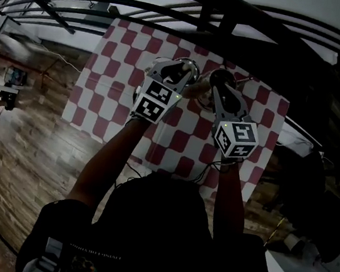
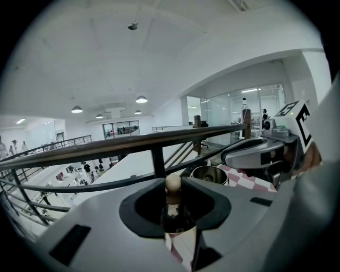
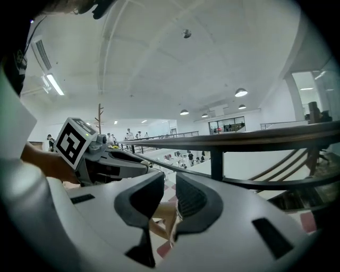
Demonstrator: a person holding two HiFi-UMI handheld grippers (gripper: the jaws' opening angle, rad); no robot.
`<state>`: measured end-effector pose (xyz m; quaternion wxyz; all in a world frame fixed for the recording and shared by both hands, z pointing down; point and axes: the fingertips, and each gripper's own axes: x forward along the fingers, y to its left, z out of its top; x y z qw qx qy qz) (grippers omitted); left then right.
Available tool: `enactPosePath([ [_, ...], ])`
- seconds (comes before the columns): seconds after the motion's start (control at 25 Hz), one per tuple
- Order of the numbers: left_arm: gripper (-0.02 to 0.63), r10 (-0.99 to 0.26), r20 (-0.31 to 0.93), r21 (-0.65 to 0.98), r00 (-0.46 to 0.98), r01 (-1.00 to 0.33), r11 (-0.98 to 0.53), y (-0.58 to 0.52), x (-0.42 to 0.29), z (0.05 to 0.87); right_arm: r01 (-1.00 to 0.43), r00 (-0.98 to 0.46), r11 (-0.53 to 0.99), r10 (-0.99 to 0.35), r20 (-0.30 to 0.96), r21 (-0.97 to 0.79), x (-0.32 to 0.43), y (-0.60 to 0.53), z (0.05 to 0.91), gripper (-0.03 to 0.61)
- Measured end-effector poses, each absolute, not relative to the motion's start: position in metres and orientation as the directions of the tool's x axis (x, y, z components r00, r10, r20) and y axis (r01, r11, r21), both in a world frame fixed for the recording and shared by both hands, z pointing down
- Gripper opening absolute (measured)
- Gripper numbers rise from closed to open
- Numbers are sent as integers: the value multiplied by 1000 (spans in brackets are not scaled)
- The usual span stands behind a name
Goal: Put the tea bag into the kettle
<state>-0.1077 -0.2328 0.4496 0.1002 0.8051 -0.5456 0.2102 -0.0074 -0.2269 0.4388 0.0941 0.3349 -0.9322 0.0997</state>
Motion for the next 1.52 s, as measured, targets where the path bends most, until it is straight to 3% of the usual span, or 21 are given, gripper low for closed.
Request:
enactPosePath([
  [0.88,97,-884,466,-73,-30,-997,-5,-126,-266,471,-388,-882,913,-328,339,-129,-167,-173,497,71],
  [1.12,97,-874,482,-69,-67,-997,38,-117,-282,487,-370,-873,922,-302,383,-116,-197,-166,523,108],
  [1.32,97,-868,491,-61,-76,-997,52,-119,-288,502,-384,-858,916,-306,413,-117,-213,-172,544,182],
  [1.52,97,-855,510,-63,-91,-996,68,-126,-295,519,-396,-833,912,-308,460,-107,-233,-183,571,196],
])
